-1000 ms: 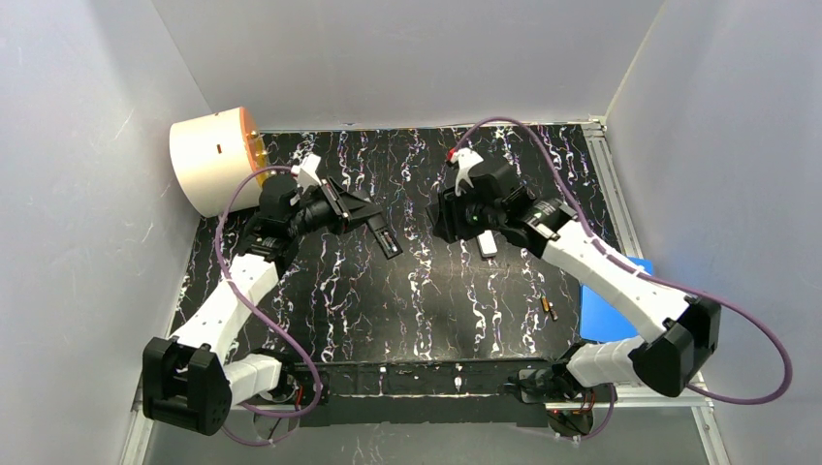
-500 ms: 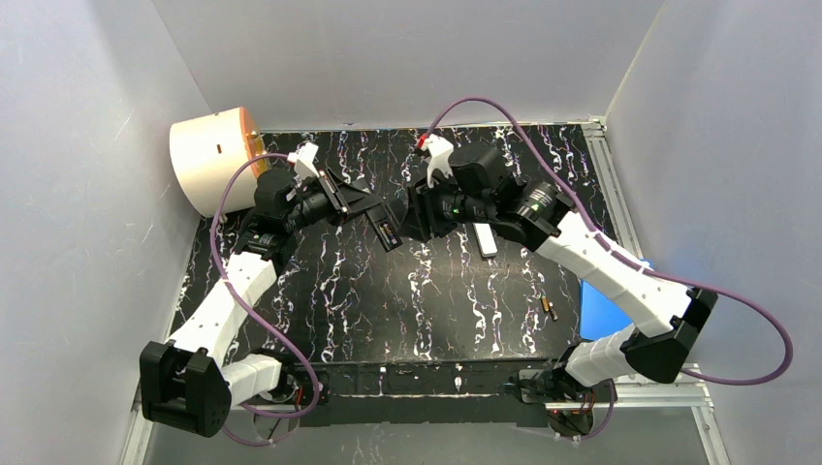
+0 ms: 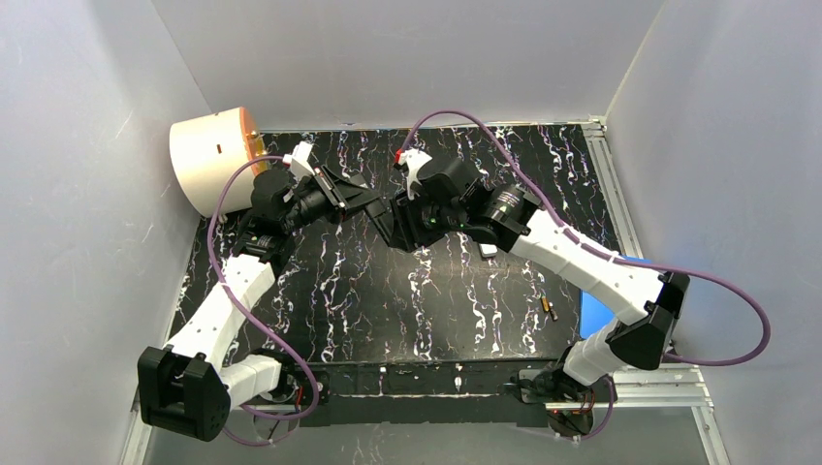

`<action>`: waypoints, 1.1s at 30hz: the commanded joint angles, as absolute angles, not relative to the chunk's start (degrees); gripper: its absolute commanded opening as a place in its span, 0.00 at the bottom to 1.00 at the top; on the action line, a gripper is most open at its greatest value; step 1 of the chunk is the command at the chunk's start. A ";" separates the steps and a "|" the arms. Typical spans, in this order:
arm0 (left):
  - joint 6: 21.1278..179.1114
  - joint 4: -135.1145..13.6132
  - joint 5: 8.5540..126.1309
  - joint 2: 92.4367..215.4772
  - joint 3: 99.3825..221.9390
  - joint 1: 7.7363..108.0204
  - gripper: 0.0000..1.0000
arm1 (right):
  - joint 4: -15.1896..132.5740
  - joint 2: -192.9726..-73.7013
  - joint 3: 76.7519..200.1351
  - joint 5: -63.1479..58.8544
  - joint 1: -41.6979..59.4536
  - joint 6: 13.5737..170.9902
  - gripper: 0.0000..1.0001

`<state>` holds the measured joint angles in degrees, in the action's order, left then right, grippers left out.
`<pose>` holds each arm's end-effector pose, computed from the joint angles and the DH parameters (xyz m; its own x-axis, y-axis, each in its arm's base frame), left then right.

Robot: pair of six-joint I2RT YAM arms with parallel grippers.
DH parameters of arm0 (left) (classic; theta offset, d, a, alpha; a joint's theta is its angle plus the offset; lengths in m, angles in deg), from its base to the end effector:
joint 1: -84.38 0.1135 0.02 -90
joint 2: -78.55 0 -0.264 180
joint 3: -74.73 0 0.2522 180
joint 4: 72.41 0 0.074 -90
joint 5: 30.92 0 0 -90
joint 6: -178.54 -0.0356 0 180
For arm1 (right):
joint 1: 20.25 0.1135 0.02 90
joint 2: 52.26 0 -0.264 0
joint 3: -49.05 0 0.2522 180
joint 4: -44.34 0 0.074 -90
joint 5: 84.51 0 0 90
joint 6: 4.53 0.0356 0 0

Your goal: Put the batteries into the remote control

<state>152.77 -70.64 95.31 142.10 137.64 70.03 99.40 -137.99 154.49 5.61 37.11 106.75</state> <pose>0.2440 -0.0841 0.3427 -0.7129 -0.5674 -0.4120 0.2990 0.2855 -0.9106 0.1765 0.2755 0.3984 -0.5961 -0.2577 -0.7605 -0.6705 0.6807 0.2949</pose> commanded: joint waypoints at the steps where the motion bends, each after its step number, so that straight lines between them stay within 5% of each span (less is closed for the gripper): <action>1: 154.60 -72.01 96.62 141.30 138.79 69.96 0.00 | 100.36 -138.70 158.36 8.30 37.80 106.68 0.41; 33: 156.88 -72.01 97.71 142.86 139.20 69.88 0.00 | 105.85 -145.46 164.70 7.80 41.05 103.08 0.45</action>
<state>153.71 -70.15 95.62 142.93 137.64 70.31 105.38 -144.18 162.03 8.70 39.41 104.58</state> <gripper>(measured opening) 0.149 0.505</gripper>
